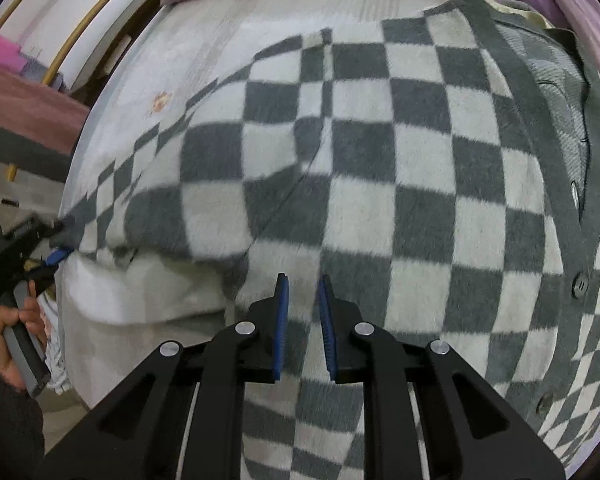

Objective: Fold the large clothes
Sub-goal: 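Move both tools down to the cardigan's sleeve cuffs and grasp them, then lift the cuff with the left tool and fold the sleeve across the cardigan front, then lift the other cuff with the right tool and fold it across the front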

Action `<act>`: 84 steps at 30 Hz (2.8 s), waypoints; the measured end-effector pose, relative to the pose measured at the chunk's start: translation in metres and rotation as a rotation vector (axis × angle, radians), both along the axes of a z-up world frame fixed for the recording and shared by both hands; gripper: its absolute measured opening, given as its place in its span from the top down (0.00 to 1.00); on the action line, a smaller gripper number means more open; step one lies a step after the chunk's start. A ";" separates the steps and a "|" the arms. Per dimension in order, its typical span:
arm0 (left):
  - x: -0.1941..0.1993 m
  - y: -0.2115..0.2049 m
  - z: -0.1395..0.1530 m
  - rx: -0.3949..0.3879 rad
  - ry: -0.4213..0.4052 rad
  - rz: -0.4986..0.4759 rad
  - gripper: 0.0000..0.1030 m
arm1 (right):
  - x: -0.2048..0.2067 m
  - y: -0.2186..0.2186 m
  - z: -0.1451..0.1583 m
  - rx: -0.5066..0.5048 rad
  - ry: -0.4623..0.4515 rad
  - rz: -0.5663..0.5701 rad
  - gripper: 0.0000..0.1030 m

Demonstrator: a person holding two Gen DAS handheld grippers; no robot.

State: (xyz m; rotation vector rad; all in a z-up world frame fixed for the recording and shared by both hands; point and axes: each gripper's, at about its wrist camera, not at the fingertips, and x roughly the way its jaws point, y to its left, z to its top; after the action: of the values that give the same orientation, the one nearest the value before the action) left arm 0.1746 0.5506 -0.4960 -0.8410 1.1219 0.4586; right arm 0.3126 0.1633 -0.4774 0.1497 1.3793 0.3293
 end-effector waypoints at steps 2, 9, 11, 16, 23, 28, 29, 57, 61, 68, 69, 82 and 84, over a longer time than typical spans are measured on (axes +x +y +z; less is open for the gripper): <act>0.001 0.006 -0.001 0.019 0.015 -0.011 0.85 | 0.007 -0.005 -0.003 0.002 -0.005 -0.021 0.85; 0.005 -0.001 0.024 0.090 -0.015 -0.088 0.90 | 0.017 -0.008 -0.007 0.080 0.013 -0.041 0.85; 0.005 -0.007 0.041 0.122 -0.031 -0.110 0.90 | 0.020 -0.005 -0.006 0.089 0.008 -0.024 0.85; 0.002 -0.039 0.113 0.272 -0.124 -0.195 0.90 | 0.030 0.002 -0.021 0.124 0.038 -0.007 0.87; 0.015 -0.101 0.207 0.372 -0.295 -0.331 0.90 | 0.047 0.005 -0.066 0.173 0.169 -0.043 0.91; 0.026 -0.194 0.256 0.392 -0.394 -0.454 0.90 | 0.036 -0.034 -0.032 0.287 0.121 -0.076 0.90; 0.030 -0.214 0.261 0.393 -0.402 -0.473 0.90 | 0.029 -0.051 -0.022 0.296 0.104 -0.088 0.90; 0.117 -0.713 0.014 0.278 -0.028 -0.836 0.86 | -0.124 -0.714 0.018 0.138 -0.072 -0.924 0.87; 0.121 -0.729 0.005 0.178 0.011 -0.849 0.74 | -0.128 -0.746 0.004 0.221 -0.087 -1.073 0.87; 0.115 -0.767 -0.010 0.211 0.055 -0.993 0.55 | -0.109 -0.796 -0.013 0.303 -0.121 -1.217 0.69; 0.115 -0.769 -0.016 0.207 0.080 -1.001 0.47 | -0.105 -0.801 -0.015 0.305 -0.123 -1.226 0.68; 0.100 -0.772 -0.019 0.149 0.088 -1.102 0.43 | -0.062 -0.836 -0.067 0.330 -0.036 -1.289 0.64; 0.096 -0.766 -0.010 0.156 0.078 -1.099 0.43 | -0.061 -0.838 -0.074 0.318 -0.011 -1.290 0.73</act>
State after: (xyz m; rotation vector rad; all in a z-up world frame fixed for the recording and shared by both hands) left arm 0.2703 -0.2152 -0.5056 0.0081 1.4135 -0.3421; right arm 0.2521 -0.6748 -0.5511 1.2212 0.9675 -0.5396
